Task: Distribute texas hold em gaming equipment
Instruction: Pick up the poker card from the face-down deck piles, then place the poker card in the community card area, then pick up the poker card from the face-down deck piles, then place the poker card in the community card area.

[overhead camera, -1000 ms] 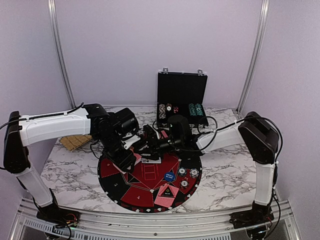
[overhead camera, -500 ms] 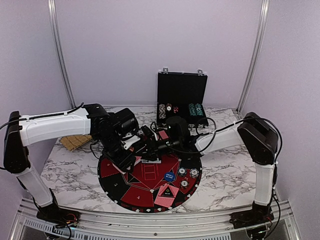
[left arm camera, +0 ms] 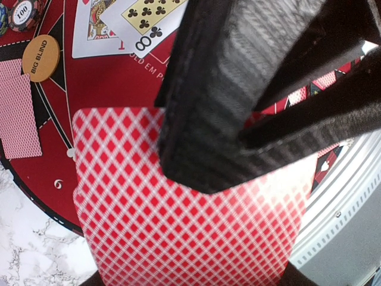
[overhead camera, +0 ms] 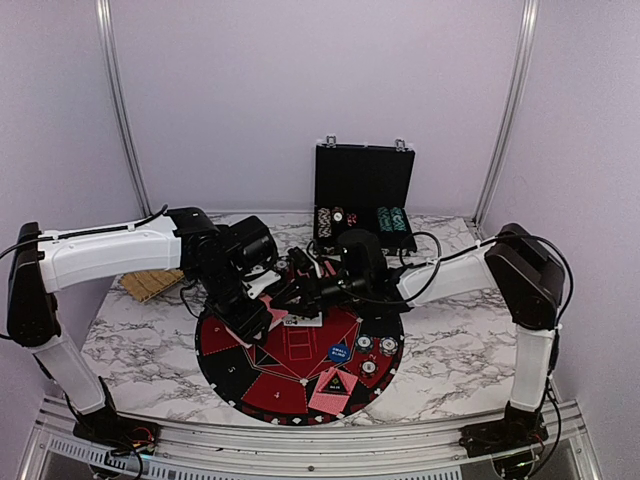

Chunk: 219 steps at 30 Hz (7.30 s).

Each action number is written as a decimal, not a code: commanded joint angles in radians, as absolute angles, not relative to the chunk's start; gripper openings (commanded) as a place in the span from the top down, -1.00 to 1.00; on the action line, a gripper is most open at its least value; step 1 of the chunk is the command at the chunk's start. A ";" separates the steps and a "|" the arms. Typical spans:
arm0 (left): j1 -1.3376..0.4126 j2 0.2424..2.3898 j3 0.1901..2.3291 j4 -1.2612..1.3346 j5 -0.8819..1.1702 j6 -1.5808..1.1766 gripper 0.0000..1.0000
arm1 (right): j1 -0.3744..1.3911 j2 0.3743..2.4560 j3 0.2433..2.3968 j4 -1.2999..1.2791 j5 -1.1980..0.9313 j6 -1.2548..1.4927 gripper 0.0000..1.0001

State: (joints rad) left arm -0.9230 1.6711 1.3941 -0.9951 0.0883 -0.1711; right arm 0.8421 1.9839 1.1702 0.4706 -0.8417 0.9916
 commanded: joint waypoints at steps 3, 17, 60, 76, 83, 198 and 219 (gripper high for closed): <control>-0.916 1.644 1.396 -0.979 0.087 -0.163 0.21 | 0.832 1.933 1.159 0.485 -0.829 1.001 0.71; -0.909 1.644 1.391 -0.973 0.079 -0.162 0.21 | 0.818 1.906 1.131 0.540 -0.851 1.061 1.00; -0.844 1.614 1.296 -0.921 0.060 -0.179 0.22 | 0.643 1.805 0.897 0.706 -0.765 1.190 1.00; -0.795 1.581 1.279 -0.917 0.058 -0.186 0.22 | 0.741 1.971 0.979 0.554 -0.569 1.085 1.00; -0.795 1.572 1.272 -0.917 0.068 -0.184 0.22 | 0.764 1.992 0.996 0.477 -0.512 1.040 1.00; -0.874 1.639 1.324 -0.940 0.036 -0.170 0.22 | 0.772 1.872 1.055 0.624 -0.812 1.152 1.00; -0.820 1.556 1.195 -0.871 0.016 -0.244 0.22 | 0.785 1.863 0.928 0.422 -0.655 0.985 1.00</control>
